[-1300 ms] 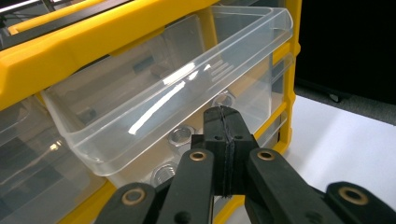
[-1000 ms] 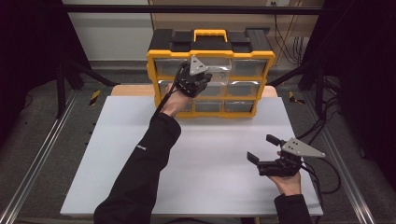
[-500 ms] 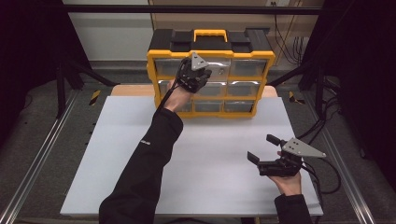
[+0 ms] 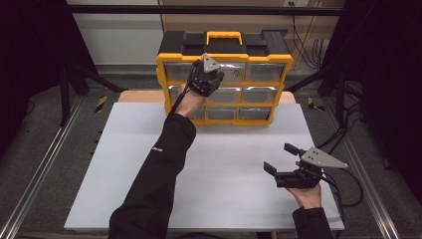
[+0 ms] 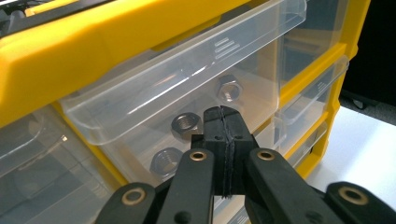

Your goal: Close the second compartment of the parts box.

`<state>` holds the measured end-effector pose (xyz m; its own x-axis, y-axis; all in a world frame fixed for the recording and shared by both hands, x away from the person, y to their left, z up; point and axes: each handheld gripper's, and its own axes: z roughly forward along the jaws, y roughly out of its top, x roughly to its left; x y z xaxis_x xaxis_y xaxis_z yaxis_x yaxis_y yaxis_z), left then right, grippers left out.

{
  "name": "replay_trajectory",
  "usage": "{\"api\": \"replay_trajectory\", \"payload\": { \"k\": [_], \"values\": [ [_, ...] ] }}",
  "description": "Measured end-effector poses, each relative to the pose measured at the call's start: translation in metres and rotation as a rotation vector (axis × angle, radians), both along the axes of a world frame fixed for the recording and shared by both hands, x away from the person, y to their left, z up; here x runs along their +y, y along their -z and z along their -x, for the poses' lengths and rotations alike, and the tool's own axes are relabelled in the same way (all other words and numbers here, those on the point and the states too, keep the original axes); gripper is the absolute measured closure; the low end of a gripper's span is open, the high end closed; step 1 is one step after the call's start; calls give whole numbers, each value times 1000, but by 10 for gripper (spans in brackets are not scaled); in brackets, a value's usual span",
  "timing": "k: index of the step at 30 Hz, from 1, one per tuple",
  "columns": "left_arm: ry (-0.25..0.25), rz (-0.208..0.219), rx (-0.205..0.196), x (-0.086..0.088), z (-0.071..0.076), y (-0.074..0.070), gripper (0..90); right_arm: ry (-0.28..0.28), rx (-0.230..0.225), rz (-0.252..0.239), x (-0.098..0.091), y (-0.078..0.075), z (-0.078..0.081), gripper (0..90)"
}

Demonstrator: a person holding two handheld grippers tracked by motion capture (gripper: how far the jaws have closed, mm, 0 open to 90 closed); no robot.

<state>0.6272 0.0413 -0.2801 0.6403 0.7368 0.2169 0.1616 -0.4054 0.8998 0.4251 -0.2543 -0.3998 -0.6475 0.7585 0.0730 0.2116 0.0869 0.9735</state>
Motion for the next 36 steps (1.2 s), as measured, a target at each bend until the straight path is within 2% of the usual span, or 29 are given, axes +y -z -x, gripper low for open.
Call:
{"api": "replay_trajectory", "payload": {
  "k": [2, 6, 10, 12, 17, 18, 19, 21, 25, 28, 30, 31, 32, 34, 36],
  "values": [
    [0, -8, 4, 1, -1, 0, 893, 2, 4, 4, 0, 0, 0, 4],
    [-11, 10, 3, 0, -3, 1, 894, 3, 6, 0, 0, 0, 0, 4],
    [-13, 8, 5, -1, -5, 2, 893, 0, -6, 1, -1, 0, 0, 4],
    [-17, -8, 6, -2, -5, 3, 893, 2, -4, -1, 0, 0, 0, 4],
    [-9, -2, 21, -1, -4, 4, 893, -5, -13, 1, -1, 0, 0, 4],
    [-3, 1, 21, 0, -3, 3, 893, -1, -3, -11, 0, -1, 1, 4],
    [-2, 22, 21, -1, -1, 3, 893, 0, -5, -9, 0, -1, 1, 4],
    [11, -2, 12, 0, 6, -1, 893, 1, -3, -7, -1, -1, 1, 4],
    [30, 16, -1, 3, 20, -9, 893, 1, -3, -6, -1, -1, 1, 4],
    [45, 50, -6, 11, 33, -14, 892, 6, -1, -4, -1, -1, 1, 4],
    [48, 48, -9, 13, 36, -15, 892, 7, -6, -3, -2, -1, 1, 4],
    [59, 43, -13, 22, 45, -18, 890, 8, -5, -6, -1, -1, 1, 4],
    [65, 63, -9, 25, 48, -18, 883, 8, 0, -6, -1, -1, 1, 4],
    [73, 80, -6, 29, 51, -18, 836, 10, -1, -2, -1, -1, 1, 4],
    [85, 91, -2, 38, 61, -17, 771, 11, -2, -2, -2, -1, 1, 4]
  ]
}}
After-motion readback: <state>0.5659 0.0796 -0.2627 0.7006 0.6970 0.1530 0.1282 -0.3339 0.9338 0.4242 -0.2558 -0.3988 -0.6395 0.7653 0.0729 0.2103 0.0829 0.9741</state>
